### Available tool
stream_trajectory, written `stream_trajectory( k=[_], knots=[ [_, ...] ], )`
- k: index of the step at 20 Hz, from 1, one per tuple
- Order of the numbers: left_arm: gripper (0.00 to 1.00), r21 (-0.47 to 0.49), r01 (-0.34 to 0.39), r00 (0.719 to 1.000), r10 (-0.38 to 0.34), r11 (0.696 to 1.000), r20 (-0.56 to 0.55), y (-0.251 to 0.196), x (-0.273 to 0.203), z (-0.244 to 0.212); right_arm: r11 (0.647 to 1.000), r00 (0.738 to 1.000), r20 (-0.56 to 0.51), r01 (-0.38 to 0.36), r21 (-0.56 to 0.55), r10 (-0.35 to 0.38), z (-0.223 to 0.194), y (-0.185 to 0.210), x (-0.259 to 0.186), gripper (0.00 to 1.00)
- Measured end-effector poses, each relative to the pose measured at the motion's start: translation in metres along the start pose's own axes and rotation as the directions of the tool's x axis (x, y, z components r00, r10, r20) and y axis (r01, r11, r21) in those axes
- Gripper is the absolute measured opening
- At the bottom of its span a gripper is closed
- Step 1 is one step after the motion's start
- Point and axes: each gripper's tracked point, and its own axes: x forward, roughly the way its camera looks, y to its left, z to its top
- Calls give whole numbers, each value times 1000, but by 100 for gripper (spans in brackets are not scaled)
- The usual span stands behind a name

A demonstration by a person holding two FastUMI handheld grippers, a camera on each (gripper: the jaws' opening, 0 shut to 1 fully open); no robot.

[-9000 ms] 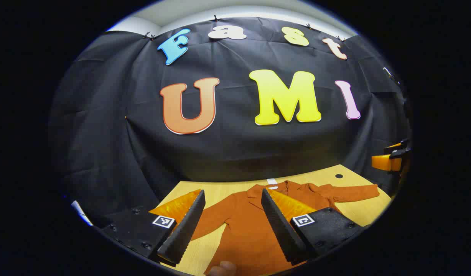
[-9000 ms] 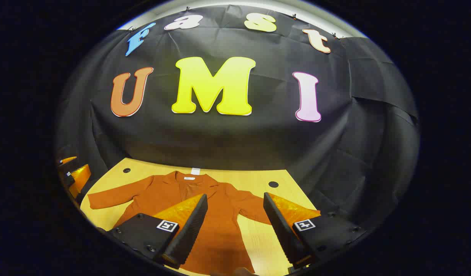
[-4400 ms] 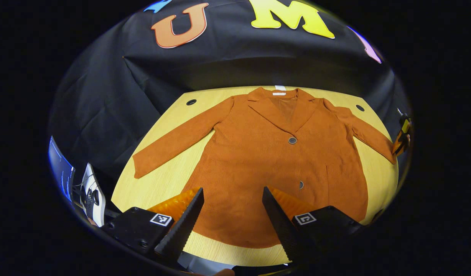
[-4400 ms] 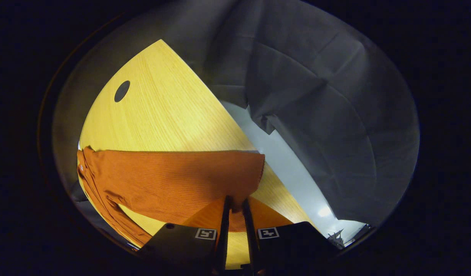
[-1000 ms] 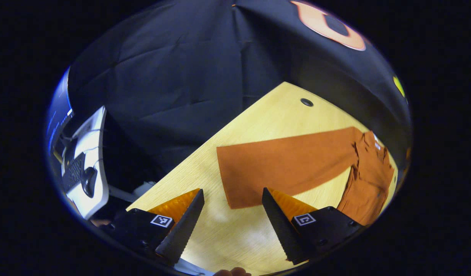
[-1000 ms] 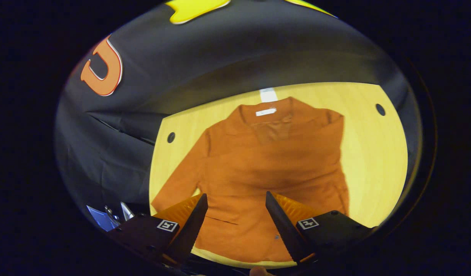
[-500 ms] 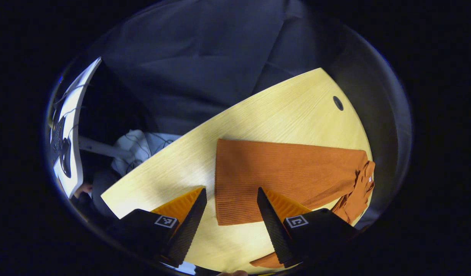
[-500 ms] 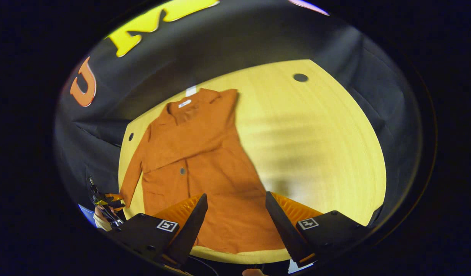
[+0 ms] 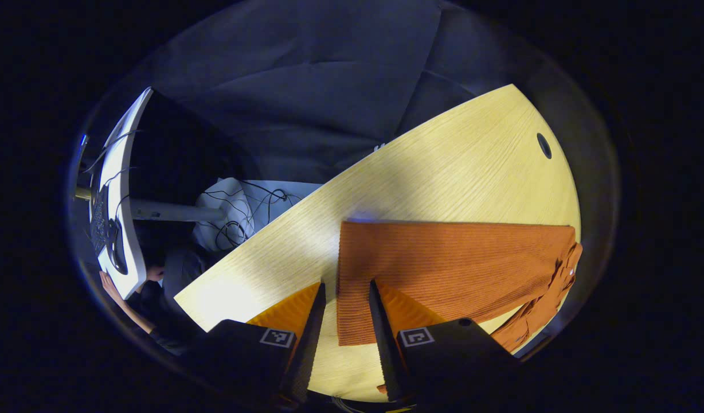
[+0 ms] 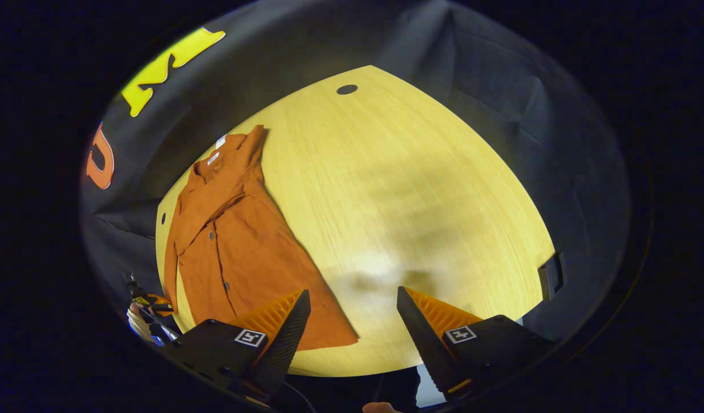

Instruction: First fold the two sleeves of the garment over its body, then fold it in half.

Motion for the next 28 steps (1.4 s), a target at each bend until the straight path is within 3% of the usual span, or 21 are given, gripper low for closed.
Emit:
stream_trajectory(
  k=[3,4,5,6,7,8,11,12,13,17,18,22,24,28],
  knots=[
    [36,5,24,1000,-24,1000,1,-10,2,3,999,1000,-9,0,41,0,-10,-16,0,96],
    [18,0,36,999,-36,999,4,-14,2,4,999,1000,-5,10,48,-10,-12,-21,1,97],
    [19,-12,37,999,-37,999,4,-17,3,3,998,999,4,34,49,-34,-12,-29,3,97],
    [14,-8,35,999,-35,999,-2,-17,2,4,997,998,8,61,42,-61,-12,-38,4,92],
    [5,-2,34,999,-34,999,-10,-16,0,3,997,997,2,73,27,-73,-15,-43,6,92],
    [3,-9,49,999,-49,999,-19,-20,-2,0,997,997,-6,74,11,-74,-14,-45,7,97],
    [3,-35,123,992,-123,992,11,-49,-19,3,996,996,-14,83,-30,-83,-10,-50,8,93],
    [8,-15,126,992,-126,992,20,-54,-29,3,997,998,-4,70,-29,-70,-6,-47,9,93],
    [3,6,138,990,-138,990,25,-61,-38,1,998,998,14,55,-23,-55,-1,-44,11,97],
    [3,60,227,968,-232,972,97,-120,-85,0,1000,1000,9,9,-26,-9,10,-40,25,93],
    [3,77,245,961,-253,966,111,-137,-96,-3,999,1000,9,1,-34,-1,15,-41,29,97],
    [3,174,254,952,-277,951,126,-213,-131,-36,998,1000,17,-18,-64,19,34,-47,45,97],
    [3,217,230,948,-268,949,169,-251,-137,-47,996,999,32,-38,-77,40,43,-50,48,97],
    [3,293,224,948,-277,930,156,-329,-142,-95,991,997,53,-57,-119,63,53,-67,52,97]
  ],
)
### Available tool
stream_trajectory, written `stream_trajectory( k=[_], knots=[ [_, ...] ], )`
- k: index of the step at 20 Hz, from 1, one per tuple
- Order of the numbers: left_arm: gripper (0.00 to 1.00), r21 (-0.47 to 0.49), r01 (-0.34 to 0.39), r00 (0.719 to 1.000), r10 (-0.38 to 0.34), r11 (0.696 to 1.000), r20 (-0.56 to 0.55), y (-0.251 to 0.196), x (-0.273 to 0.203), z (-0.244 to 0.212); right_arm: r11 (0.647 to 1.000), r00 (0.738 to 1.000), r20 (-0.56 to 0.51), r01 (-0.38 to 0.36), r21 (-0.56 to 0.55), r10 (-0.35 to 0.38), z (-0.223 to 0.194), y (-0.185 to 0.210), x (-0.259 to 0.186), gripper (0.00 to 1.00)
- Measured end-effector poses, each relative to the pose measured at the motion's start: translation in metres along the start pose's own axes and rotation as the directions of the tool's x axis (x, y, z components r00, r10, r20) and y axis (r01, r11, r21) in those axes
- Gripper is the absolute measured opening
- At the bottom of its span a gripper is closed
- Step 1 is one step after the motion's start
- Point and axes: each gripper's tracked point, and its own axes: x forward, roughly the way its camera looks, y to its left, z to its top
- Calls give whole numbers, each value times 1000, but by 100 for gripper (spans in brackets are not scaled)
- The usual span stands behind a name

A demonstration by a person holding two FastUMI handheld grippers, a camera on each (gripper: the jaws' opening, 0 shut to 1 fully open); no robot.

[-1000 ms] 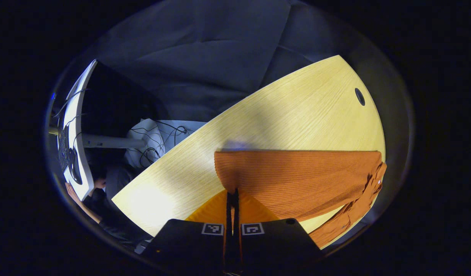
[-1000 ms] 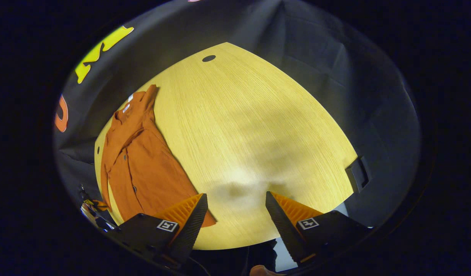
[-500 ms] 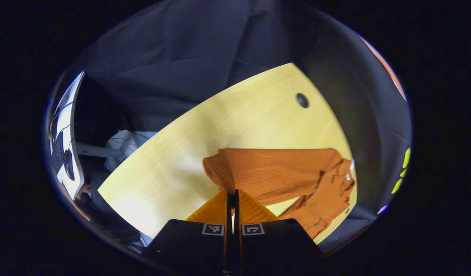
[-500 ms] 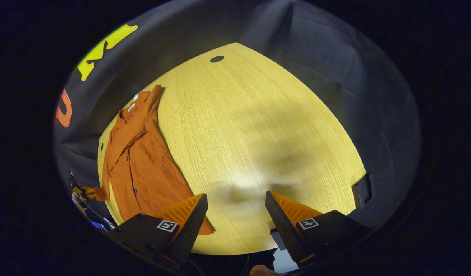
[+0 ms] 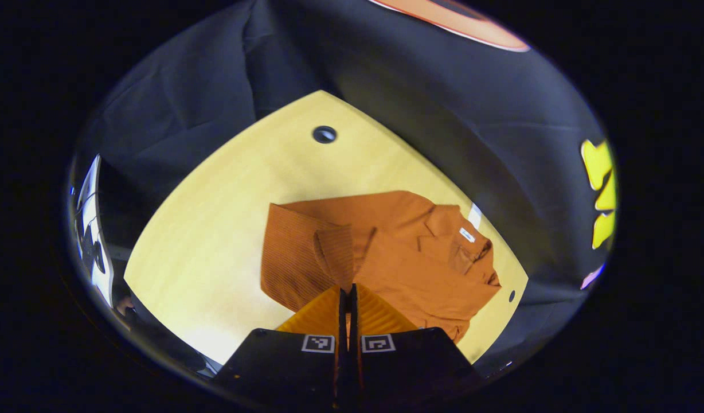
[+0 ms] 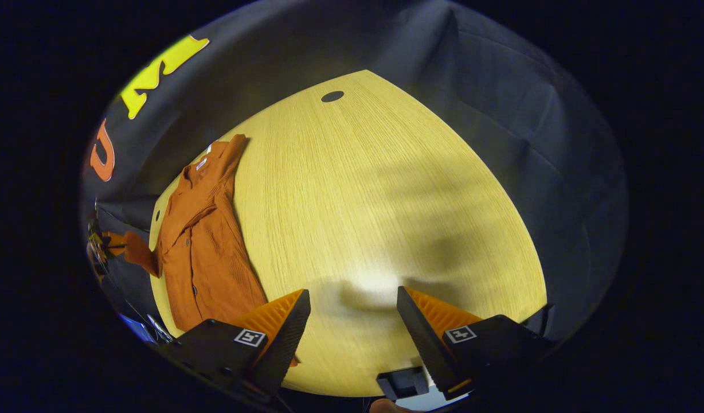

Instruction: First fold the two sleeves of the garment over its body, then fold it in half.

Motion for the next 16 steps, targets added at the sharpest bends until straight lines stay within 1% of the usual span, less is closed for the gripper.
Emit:
stream_trajectory(
  k=[1,2,3,4,5,6,7,10,12,13,14,15,16],
  knots=[
    [3,17,-6,1000,6,1000,-2,-19,6,-7,1000,1000,7,-2,-9,2,0,-7,0,93],
    [3,38,-5,1000,5,999,-16,-41,11,-17,1000,1000,7,-4,-7,4,-1,-14,1,93],
    [3,66,-1,999,3,998,-37,-62,16,-28,1000,1000,0,-9,9,9,-3,-19,0,97],
    [3,95,6,999,-1,995,-52,-82,19,-38,999,1000,-7,-23,29,23,-4,-24,-1,93],
    [3,121,15,998,-7,993,-66,-104,26,-49,998,1000,-7,-28,49,29,-5,-31,-1,97],
    [3,147,18,997,-6,989,-78,-123,33,-60,998,1000,-4,-23,65,23,-7,-41,-1,93],
    [3,175,20,996,-5,984,-91,-143,40,-71,996,1000,-1,-20,84,20,-8,-49,-3,93],
    [3,267,32,992,1,963,-123,-198,58,-106,989,1000,9,-26,144,25,-12,-65,-10,93],
    [3,308,58,988,-11,950,-153,-234,72,-131,986,1000,20,-21,165,18,-17,-77,-17,93],
    [3,338,64,986,-7,939,-166,-247,78,-142,984,1000,25,-15,176,11,-21,-84,-22,97],
    [3,369,41,985,23,929,-169,-251,86,-151,981,1000,29,-8,191,2,-25,-91,-26,97],
    [4,392,1,983,70,920,-169,-250,94,-159,977,1000,26,3,211,-9,-31,-98,-30,93],
    [7,399,-12,980,91,917,-179,-251,101,-166,973,1000,27,8,230,-14,-37,-105,-35,97]
  ],
)
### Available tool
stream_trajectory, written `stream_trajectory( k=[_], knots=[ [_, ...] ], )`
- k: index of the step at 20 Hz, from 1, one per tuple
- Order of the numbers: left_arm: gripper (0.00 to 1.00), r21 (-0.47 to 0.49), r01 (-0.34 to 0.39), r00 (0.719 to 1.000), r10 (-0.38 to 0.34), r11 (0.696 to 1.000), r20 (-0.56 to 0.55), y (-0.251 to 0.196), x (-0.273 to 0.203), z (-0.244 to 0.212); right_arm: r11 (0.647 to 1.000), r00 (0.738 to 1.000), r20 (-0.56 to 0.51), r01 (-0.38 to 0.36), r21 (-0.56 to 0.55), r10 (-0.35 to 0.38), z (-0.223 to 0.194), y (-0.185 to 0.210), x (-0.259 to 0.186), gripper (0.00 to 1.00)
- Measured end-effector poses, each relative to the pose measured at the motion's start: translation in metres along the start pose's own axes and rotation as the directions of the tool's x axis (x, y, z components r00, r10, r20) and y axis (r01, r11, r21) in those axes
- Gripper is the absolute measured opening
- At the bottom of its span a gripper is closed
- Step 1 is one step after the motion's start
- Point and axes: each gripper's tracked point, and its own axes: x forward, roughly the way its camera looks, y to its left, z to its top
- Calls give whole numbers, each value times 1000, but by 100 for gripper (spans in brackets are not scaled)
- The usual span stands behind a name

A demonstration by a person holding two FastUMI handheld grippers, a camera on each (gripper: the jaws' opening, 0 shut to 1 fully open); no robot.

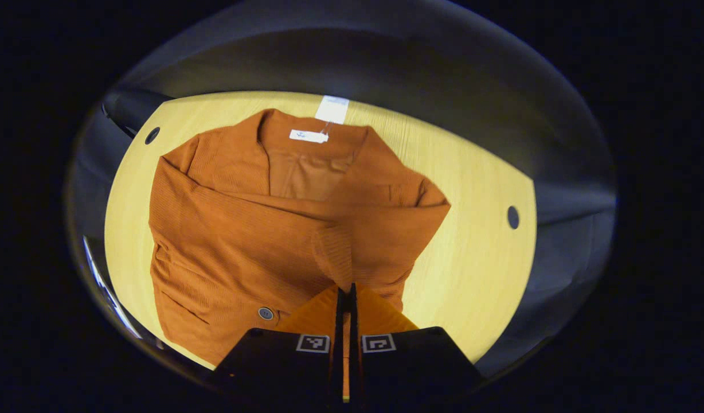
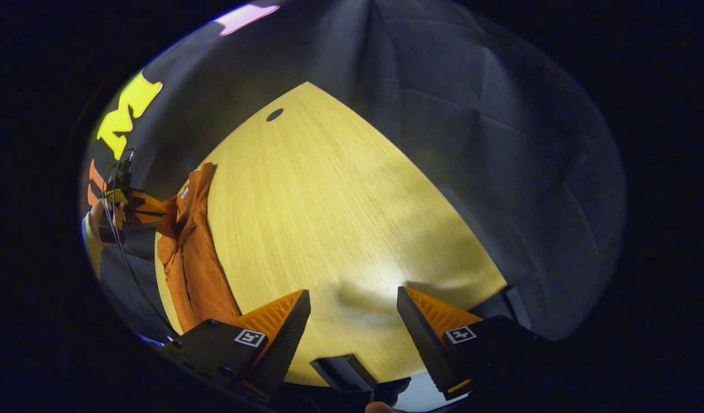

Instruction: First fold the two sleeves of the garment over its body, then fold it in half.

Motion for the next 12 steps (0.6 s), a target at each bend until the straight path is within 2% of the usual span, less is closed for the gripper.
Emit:
stream_trajectory(
  k=[3,6,7,9,10,12],
  knots=[
    [14,-13,25,999,-26,1000,-29,-12,10,-7,999,1000,5,29,22,-29,-12,-21,-9,97],
    [15,-1,77,996,-77,997,-47,-28,12,-15,997,999,-6,44,61,-44,-23,-33,-11,97],
    [16,13,119,992,-118,993,-45,-37,9,-16,996,999,-11,44,74,-44,-26,-34,-10,97],
    [27,36,188,981,-186,981,-51,-48,-1,-18,996,998,-19,55,70,-54,-29,-33,-8,97],
    [57,28,224,974,-222,974,-47,-51,-10,-20,997,998,-22,57,50,-56,-30,-30,-7,97],
    [86,20,282,958,-281,959,-53,-47,-25,-26,999,998,-33,51,-13,-52,-30,-17,-5,93]
  ],
)
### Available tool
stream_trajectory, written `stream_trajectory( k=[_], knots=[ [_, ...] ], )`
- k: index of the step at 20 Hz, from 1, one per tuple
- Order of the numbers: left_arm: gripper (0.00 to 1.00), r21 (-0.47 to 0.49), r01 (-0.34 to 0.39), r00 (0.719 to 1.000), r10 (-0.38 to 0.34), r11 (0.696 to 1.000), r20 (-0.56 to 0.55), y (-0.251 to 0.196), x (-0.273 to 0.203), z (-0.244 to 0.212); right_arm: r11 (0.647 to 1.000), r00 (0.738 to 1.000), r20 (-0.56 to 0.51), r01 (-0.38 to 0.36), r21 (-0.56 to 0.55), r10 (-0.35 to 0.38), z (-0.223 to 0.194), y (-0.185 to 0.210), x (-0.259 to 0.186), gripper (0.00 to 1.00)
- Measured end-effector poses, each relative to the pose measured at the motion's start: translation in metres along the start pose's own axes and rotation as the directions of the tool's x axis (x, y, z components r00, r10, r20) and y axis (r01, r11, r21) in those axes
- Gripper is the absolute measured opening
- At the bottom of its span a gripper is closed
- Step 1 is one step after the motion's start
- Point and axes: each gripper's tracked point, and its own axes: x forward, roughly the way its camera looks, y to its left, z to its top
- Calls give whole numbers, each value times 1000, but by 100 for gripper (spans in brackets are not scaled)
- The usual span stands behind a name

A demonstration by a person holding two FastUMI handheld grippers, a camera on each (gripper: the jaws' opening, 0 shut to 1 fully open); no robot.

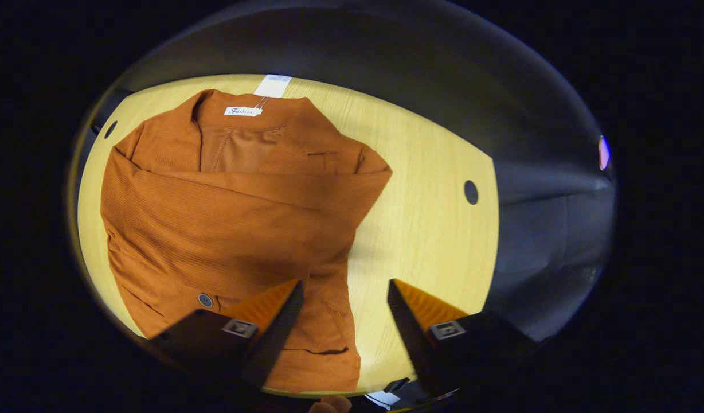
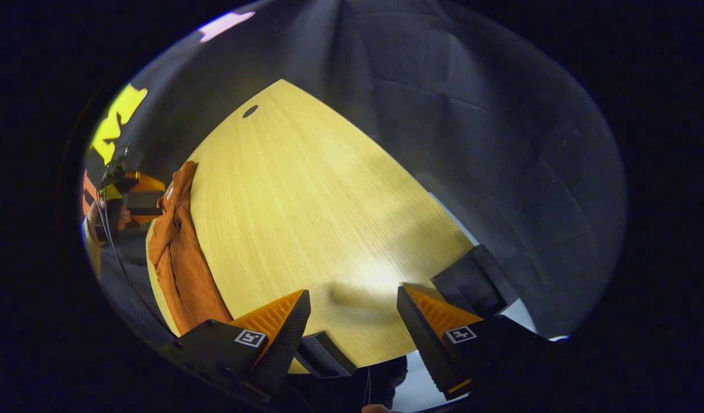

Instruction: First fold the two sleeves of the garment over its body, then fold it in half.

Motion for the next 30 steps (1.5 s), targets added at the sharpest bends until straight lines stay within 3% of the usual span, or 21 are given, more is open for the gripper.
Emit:
stream_trajectory(
  k=[1,6,7,11,15,16,17,21,24,27,28,30],
  knots=[
    [100,-3,19,1000,-19,1000,6,6,-11,-2,1000,1000,-3,-6,-31,6,1,9,1,93],
    [100,16,40,991,-42,999,129,71,-55,1,989,998,-29,-55,-136,51,0,70,11,93],
    [100,21,40,988,-43,999,145,88,-60,-1,985,998,-37,-61,-161,56,-1,81,14,97],
    [99,27,15,978,-20,1000,209,171,-86,-18,959,995,-65,-90,-268,75,-11,126,20,97],
    [99,-15,-26,977,28,1000,211,264,-102,-51,938,991,-105,-114,-326,83,-26,152,23,97],
    [99,-23,-47,976,51,999,211,290,-107,-59,935,991,-110,-114,-335,81,-28,160,26,93],
    [99,-39,-64,975,70,997,210,313,-111,-67,933,990,-118,-114,-341,78,-31,164,27,97],
    [99,-121,-44,981,66,992,185,383,-131,-103,928,980,-168,-156,-339,103,-43,179,36,93],
    [99,-125,-22,993,36,992,114,419,-141,-137,915,941,-307,-245,-321,145,-66,184,37,97],
    [98,-151,97,995,-93,984,31,420,-145,-174,908,897,-403,-310,-282,181,-73,184,35,93],
    [98,-157,124,992,-126,980,-6,419,-144,-185,911,877,-441,-326,-251,192,-77,185,33,97],
    [98,-144,125,990,-134,982,-53,429,-138,-201,918,849,-478,-349,-190,225,-79,187,31,93]
  ],
)
